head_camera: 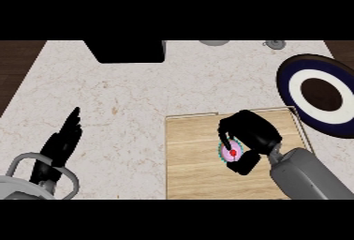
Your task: Pick the cupcake from the tray and place it in the plate
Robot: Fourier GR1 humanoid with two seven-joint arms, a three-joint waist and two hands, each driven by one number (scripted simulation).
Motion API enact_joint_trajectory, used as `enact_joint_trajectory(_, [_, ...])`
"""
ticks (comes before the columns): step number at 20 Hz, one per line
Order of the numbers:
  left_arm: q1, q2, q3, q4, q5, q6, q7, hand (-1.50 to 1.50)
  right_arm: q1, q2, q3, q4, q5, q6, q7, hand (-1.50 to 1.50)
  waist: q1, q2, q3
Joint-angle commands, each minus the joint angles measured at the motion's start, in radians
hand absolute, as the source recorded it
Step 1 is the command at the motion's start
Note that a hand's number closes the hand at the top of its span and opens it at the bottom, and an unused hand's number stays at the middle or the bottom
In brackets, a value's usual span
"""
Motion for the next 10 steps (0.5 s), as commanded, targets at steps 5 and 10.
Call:
enact_joint_trajectory(5, [-0.018, -0.072, 0.019, -0.027, 0.046, 0.029, -0.023, 0.00, -0.086, -0.017, -0.270, 0.233, 0.173, -0.303, 0.341, 1.50, 0.004, 0.018, -0.026])
enact_joint_trajectory(10, [-0.047, -0.109, -0.011, -0.022, 0.021, 0.048, -0.013, 0.00, -0.138, 0.034, -0.276, 0.330, 0.322, -0.520, 0.402, 1.50, 0.010, 0.015, -0.026])
